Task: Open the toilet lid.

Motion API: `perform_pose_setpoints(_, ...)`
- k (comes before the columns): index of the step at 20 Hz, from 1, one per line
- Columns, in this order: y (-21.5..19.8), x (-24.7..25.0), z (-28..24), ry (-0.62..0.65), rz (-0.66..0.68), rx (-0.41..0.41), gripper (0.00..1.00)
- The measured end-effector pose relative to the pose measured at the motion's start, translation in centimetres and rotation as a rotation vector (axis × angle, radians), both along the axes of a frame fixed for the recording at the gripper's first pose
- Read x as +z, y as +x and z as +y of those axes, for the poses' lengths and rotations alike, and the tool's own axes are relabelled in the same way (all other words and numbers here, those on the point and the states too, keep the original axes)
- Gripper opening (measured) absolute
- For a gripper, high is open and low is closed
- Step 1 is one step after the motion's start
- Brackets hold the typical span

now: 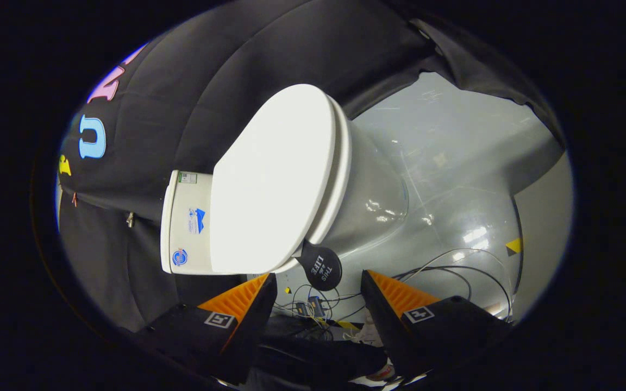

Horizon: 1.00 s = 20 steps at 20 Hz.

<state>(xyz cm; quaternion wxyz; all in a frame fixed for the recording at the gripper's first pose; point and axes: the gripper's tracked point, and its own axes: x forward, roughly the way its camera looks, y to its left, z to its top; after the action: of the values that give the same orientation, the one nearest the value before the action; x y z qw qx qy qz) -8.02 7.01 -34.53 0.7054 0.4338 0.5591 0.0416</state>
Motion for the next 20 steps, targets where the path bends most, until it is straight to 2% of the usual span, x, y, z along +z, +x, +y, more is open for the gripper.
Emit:
perform_pose_setpoints(1,0.6,-0.5,0.0,-0.018,-0.024,0.022,0.97)
perform_pose_setpoints(3,0.9,-0.3,0.3,-0.038,-0.035,0.07,0.88)
perform_pose_setpoints(5,0.6,-1.5,-0.3,-0.096,-0.036,0.125,0.44)
perform_pose_setpoints(6,0.7,-1.2,-0.2,-0.092,-0.04,0.141,0.36)
perform_pose_setpoints(12,1.2,-1.2,0.0,-0.028,-0.083,0.151,0.37)
perform_pose_setpoints(20,1.5,-1.1,-0.1,-0.027,-0.114,0.149,0.35)
